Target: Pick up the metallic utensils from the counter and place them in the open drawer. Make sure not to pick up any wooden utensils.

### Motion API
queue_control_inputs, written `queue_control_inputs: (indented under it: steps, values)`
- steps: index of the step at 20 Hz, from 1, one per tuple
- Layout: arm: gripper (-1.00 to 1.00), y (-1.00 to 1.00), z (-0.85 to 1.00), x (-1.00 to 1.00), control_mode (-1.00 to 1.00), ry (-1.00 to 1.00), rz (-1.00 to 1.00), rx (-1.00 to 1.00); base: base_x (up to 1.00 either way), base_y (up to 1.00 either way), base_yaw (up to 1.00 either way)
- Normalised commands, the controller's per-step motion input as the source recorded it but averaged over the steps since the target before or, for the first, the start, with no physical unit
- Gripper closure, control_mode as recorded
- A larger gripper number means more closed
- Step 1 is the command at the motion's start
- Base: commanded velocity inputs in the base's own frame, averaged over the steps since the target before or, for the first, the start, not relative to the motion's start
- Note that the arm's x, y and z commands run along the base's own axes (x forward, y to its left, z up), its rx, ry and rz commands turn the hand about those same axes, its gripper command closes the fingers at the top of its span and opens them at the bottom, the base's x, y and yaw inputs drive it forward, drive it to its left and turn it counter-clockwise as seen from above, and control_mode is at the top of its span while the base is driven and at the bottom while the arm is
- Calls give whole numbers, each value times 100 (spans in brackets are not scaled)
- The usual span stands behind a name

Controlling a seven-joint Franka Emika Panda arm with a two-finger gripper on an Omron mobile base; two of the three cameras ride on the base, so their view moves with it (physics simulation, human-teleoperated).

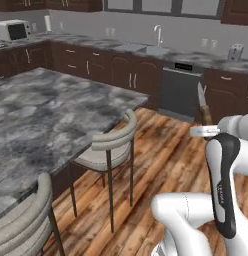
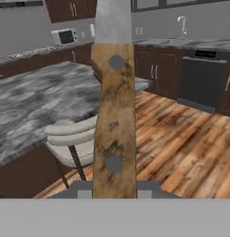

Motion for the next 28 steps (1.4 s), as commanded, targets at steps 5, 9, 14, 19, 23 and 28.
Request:
queue_control_inputs:
  steps: [5,9,14,19,23,28]
  values:
    - [100,0,0,0,100,0,0,0,40,-72,58]
    - [100,0,0,0,100,0,0,0,78,-86,41]
    - [100,0,0,0,100,0,0,0,61,-95,40]
    - [100,0,0,0,100,0,0,0,40,-79,38]
    - [100,0,0,0,100,0,0,0,33,-70,40]
    - [100,0,0,0,100,0,0,0,32,-57,59]
